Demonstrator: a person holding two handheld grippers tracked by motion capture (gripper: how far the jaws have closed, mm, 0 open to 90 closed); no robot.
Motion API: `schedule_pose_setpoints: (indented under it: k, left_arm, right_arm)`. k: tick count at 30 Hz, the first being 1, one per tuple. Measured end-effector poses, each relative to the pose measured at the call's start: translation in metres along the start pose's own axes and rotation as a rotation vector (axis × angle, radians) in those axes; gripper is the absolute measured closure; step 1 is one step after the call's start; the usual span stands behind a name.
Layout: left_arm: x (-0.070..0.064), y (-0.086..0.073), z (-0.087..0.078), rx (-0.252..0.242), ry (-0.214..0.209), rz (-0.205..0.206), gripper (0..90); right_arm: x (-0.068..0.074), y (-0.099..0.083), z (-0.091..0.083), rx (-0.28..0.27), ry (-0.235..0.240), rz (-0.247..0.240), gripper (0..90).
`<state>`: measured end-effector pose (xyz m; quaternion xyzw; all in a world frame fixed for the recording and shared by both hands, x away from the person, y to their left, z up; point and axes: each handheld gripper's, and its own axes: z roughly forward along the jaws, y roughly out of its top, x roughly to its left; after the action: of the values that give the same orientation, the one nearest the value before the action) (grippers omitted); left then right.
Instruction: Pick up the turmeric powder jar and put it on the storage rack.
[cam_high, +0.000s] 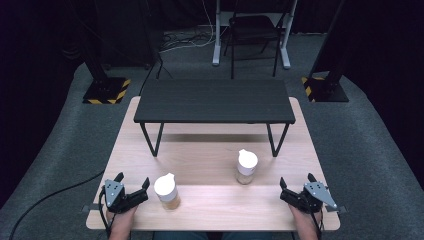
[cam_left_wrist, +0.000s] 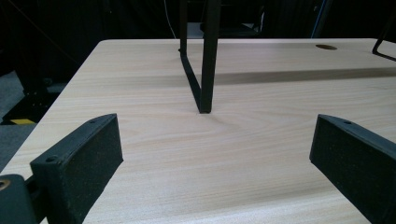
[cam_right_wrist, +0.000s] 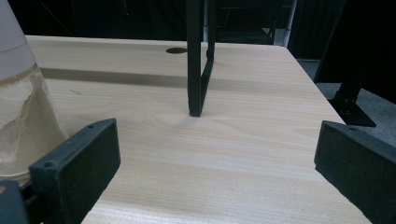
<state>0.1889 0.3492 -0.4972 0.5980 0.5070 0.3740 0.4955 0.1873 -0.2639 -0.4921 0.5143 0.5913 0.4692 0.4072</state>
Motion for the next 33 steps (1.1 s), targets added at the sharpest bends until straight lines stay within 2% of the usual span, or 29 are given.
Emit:
schedule_pose_setpoints:
  k: [4, 8, 10, 12, 15, 23, 33]
  left_arm:
    - [0.0, 0.0, 0.0, 0.0, -0.001, 0.0, 1.7]
    - [0.002, -0.001, -0.002, -0.01, 0.009, -0.031, 1.7]
    - [0.002, -0.001, -0.002, -0.01, 0.009, -0.033, 1.7]
    - [0.002, 0.0, -0.002, -0.005, 0.01, -0.036, 1.7]
    - [0.0, 0.004, -0.004, 0.008, 0.008, -0.063, 1.6]
    - [-0.007, 0.014, -0.011, 0.026, 0.024, -0.022, 1.8]
    - [-0.006, 0.023, -0.014, 0.04, -0.001, -0.021, 1.7]
  right_arm:
    - [0.0, 0.0, 0.0, 0.0, 0.001, -0.003, 0.0]
    - [0.001, 0.0, 0.0, -0.001, 0.0, -0.004, 0.0]
    - [0.001, 0.0, 0.0, 0.0, 0.0, -0.005, 0.0]
    - [0.0, 0.0, 0.0, -0.001, 0.003, -0.004, 0.0]
    - [0.0, 0.0, 0.0, -0.001, 0.004, -0.002, 0.0]
    - [-0.003, 0.001, 0.0, 0.004, 0.022, -0.001, 0.0]
    - [-0.004, 0.001, 0.0, 0.007, 0.027, 0.001, 0.0]
